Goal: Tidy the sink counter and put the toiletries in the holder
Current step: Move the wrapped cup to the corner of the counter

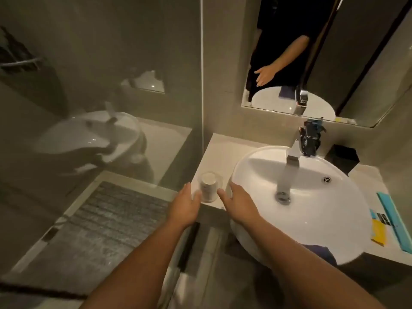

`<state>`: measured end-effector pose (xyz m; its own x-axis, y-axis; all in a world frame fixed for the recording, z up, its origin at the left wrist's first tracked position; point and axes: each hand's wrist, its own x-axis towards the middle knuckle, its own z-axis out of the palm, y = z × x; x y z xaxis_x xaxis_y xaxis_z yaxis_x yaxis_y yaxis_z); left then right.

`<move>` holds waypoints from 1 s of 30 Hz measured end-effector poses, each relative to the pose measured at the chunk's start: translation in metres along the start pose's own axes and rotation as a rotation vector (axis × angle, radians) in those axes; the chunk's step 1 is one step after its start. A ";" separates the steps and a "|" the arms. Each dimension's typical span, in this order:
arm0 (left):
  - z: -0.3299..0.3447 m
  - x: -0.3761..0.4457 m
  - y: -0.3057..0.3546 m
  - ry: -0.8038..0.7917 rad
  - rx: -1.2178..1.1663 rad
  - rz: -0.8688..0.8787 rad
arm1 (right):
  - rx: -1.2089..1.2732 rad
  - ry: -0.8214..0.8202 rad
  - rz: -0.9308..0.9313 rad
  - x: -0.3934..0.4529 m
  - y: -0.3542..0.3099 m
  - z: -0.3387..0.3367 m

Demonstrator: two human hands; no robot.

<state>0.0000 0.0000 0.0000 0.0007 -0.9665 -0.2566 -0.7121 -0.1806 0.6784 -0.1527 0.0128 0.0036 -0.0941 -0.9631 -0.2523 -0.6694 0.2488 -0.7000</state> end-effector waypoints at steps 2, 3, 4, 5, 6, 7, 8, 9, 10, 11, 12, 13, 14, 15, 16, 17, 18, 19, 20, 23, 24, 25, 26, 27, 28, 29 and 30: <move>0.006 0.017 0.008 0.037 -0.131 -0.066 | 0.120 -0.005 0.120 0.027 0.001 0.009; 0.010 0.026 0.010 0.048 -0.184 -0.077 | 0.164 -0.007 0.161 0.041 0.001 0.014; 0.010 0.034 0.013 0.047 -0.215 -0.099 | 0.207 -0.018 0.197 0.050 -0.001 0.016; 0.015 0.045 0.011 0.059 -0.249 -0.106 | 0.249 -0.013 0.216 0.061 -0.001 0.022; 0.018 0.054 0.011 0.056 -0.284 -0.135 | 0.285 -0.018 0.248 0.068 -0.002 0.027; 0.022 0.064 0.007 0.068 -0.314 -0.148 | 0.297 -0.022 0.263 0.075 -0.002 0.032; 0.024 0.071 0.005 0.064 -0.324 -0.178 | 0.286 -0.039 0.276 0.082 -0.003 0.036; 0.027 0.080 -0.001 0.066 -0.334 -0.182 | 0.293 -0.052 0.300 0.089 -0.001 0.042; 0.029 0.084 -0.003 0.055 -0.333 -0.183 | 0.334 -0.051 0.340 0.096 -0.001 0.047; 0.032 0.089 -0.007 0.048 -0.332 -0.165 | 0.404 -0.028 0.379 0.103 0.002 0.053; 0.032 0.089 -0.007 0.031 -0.336 -0.154 | 0.461 0.001 0.413 0.108 0.004 0.058; 0.034 0.090 -0.010 0.018 -0.354 -0.138 | 0.494 0.017 0.419 0.109 0.006 0.060; 0.034 0.090 -0.011 -0.008 -0.368 -0.134 | 0.506 0.019 0.407 0.106 0.006 0.060; 0.035 0.090 -0.012 -0.032 -0.388 -0.122 | 0.524 0.018 0.389 0.104 0.005 0.060; 0.035 0.089 -0.013 -0.050 -0.402 -0.119 | 0.538 0.019 0.376 0.101 0.005 0.060; 0.037 0.090 -0.016 -0.064 -0.417 -0.114 | 0.554 0.015 0.369 0.100 0.004 0.061; 0.038 0.090 -0.016 -0.074 -0.421 -0.114 | 0.556 0.022 0.369 0.100 0.004 0.063; 0.040 0.092 -0.018 -0.079 -0.428 -0.107 | 0.546 0.038 0.362 0.101 0.004 0.065; 0.041 0.092 -0.019 -0.082 -0.433 -0.102 | 0.531 0.055 0.348 0.101 0.002 0.067; 0.041 0.091 -0.019 -0.064 -0.440 -0.076 | 0.509 0.096 0.299 0.096 -0.001 0.069; 0.037 0.087 -0.013 -0.054 -0.446 -0.061 | 0.510 0.112 0.286 0.092 -0.005 0.065; 0.034 0.084 -0.008 -0.045 -0.455 -0.042 | 0.520 0.134 0.274 0.087 -0.009 0.060; 0.029 0.079 0.000 -0.037 -0.461 -0.022 | 0.524 0.156 0.258 0.083 -0.013 0.053; 0.026 0.077 0.007 -0.032 -0.462 -0.001 | 0.523 0.188 0.231 0.079 -0.016 0.046; 0.021 0.073 0.016 -0.033 -0.453 0.018 | 0.523 0.217 0.216 0.073 -0.020 0.036; 0.018 0.070 0.026 -0.029 -0.442 0.041 | 0.524 0.247 0.204 0.068 -0.023 0.026; 0.015 0.067 0.037 -0.030 -0.423 0.068 | 0.521 0.277 0.195 0.063 -0.024 0.014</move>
<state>-0.0365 -0.0687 -0.0024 -0.0610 -0.9742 -0.2171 -0.3591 -0.1815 0.9155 -0.1317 -0.0527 -0.0049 -0.4128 -0.8684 -0.2747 -0.1794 0.3732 -0.9102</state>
